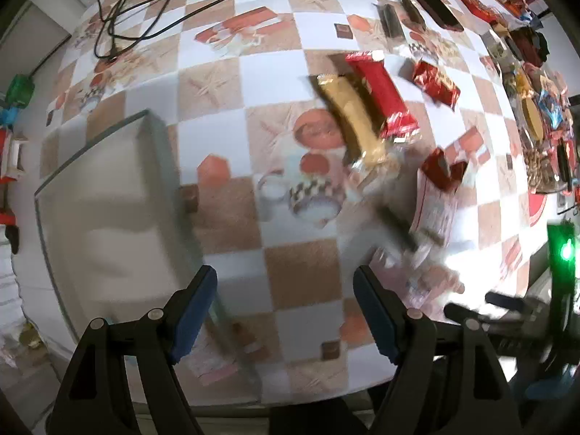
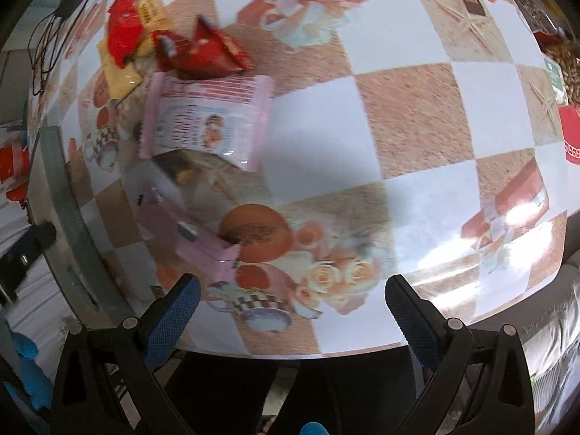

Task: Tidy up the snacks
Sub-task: 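Move the left gripper back to the snacks and grasp the red bar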

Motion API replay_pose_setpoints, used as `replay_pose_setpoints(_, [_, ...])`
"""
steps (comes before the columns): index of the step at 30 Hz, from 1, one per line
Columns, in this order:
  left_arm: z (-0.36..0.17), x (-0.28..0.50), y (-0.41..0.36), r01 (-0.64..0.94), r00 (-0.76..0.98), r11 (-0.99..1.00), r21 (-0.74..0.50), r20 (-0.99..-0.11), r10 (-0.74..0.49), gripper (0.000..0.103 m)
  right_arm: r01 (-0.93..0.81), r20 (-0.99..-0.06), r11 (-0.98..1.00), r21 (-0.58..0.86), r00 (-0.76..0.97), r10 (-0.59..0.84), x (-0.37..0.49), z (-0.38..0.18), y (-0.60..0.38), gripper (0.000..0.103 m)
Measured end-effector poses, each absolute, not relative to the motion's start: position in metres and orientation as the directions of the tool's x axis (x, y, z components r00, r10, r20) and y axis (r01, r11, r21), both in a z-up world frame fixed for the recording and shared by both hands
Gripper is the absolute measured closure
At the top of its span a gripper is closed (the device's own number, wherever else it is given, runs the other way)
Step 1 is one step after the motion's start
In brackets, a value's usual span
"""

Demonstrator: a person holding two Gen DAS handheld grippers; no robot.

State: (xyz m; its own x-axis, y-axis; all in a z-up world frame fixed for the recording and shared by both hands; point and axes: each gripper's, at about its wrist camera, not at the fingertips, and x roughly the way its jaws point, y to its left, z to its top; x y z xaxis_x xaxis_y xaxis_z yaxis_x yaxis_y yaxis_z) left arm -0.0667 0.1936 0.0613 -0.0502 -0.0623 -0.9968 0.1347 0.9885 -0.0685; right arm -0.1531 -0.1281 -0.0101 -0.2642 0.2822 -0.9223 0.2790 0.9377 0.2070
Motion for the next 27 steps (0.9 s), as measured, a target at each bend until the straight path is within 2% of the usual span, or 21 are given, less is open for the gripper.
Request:
replay_pose_setpoints(9, [0.045, -0.013, 0.161, 0.042, -0.098, 0.99, -0.137, -0.986, -0.132, 0.022, 0.222, -0.935, 0.962, 0.156, -0.282, 0.217, -0.167, -0.024, -0.159, 0.001])
replay_pose_setpoints(15, [0.03, 0.031, 0.137, 0.017, -0.089, 0.992, -0.125, -0.988, -0.123, 0.022, 0.178, -0.934, 0.972, 0.154, -0.295, 0.202, -0.181, -0.037, -0.163, 0.001])
replay_pose_setpoints(21, [0.007, 0.067, 0.136, -0.113, -0.127, 0.981, -0.156, -0.977, -0.17, 0.022, 0.136, -0.939, 0.979, 0.154, -0.287, 0.188, -0.192, -0.037, -0.17, 0.0])
replay_pose_setpoints(27, [-0.005, 0.076, 0.128, -0.112, -0.146, 0.985, -0.129, -0.979, -0.145, 0.024, 0.13, -0.937, 0.979, 0.156, -0.293, 0.188, -0.195, -0.036, -0.164, 0.0])
